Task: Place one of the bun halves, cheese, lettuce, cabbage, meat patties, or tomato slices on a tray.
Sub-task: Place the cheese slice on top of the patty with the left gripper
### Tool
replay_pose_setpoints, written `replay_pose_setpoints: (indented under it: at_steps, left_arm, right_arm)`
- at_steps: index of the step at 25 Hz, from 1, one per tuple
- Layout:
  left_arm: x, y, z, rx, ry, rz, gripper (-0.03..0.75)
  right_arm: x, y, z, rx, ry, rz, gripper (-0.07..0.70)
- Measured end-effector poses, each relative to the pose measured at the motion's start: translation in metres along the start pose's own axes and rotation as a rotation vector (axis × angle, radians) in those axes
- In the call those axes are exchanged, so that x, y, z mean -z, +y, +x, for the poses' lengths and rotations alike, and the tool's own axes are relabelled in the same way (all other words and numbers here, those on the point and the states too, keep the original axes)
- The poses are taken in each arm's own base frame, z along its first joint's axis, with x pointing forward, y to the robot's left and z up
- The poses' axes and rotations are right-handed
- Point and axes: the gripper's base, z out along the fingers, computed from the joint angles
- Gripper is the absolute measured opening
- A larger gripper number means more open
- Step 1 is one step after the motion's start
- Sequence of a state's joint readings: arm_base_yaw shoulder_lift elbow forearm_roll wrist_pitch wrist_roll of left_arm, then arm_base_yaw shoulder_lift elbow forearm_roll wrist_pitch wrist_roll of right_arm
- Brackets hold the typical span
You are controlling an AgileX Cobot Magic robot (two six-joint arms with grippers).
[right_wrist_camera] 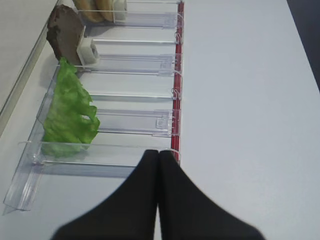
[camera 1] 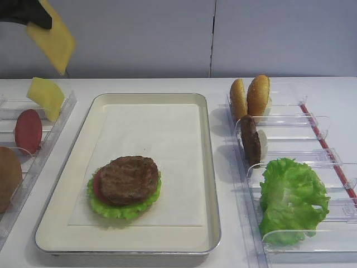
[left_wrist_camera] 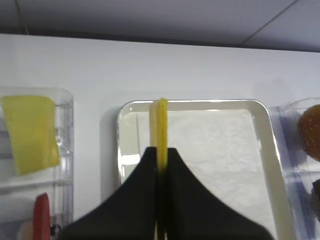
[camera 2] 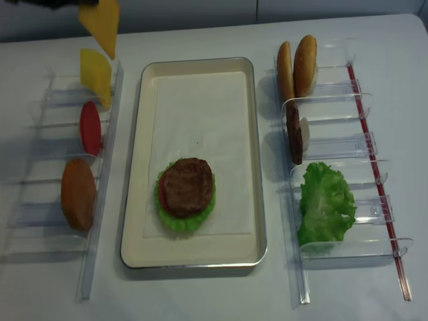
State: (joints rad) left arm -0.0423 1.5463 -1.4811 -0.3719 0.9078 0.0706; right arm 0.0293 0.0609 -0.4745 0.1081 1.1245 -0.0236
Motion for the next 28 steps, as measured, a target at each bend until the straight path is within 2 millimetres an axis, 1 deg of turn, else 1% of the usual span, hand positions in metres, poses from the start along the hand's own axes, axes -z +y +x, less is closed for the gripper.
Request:
replay_pose_setpoints:
  at_steps: [4, 7, 10, 13, 15, 18, 25, 28]
  left_arm:
    - [0.010, -0.012, 0.037, 0.036, -0.011, 0.020, 0.013]
    - [0.010, -0.022, 0.066, 0.064, -0.013, 0.059, 0.013]
    - [0.012, -0.035, 0.090, 0.101, -0.020, 0.124, 0.013]
    - [0.010, -0.049, 0.109, 0.133, -0.007, 0.214, 0.013]
    - [0.008, -0.059, 0.117, 0.144, 0.010, 0.291, 0.013]
    - [0.003, -0.067, 0.129, 0.151, 0.027, 0.395, 0.013]
    - [-0.009, -0.065, 0.150, 0.177, 0.003, 0.543, 0.013]
    - [-0.013, -0.055, 0.157, 0.189, -0.020, 0.594, 0.013]
  right_arm:
    - [0.000, 0.000, 0.000, 0.000, 0.000, 0.000, 0.020]
    - [0.000, 0.000, 0.000, 0.000, 0.000, 0.000, 0.020]
    - [0.000, 0.000, 0.000, 0.000, 0.000, 0.000, 0.020]
    - [0.000, 0.000, 0.000, 0.000, 0.000, 0.000, 0.020]
    - [0.000, 0.000, 0.000, 0.000, 0.000, 0.000, 0.020]
    - [0.000, 0.000, 0.000, 0.000, 0.000, 0.000, 0.020]
    - [0.000, 0.000, 0.000, 0.000, 0.000, 0.000, 0.020]
    - [0.000, 0.000, 0.000, 0.000, 0.000, 0.000, 0.020]
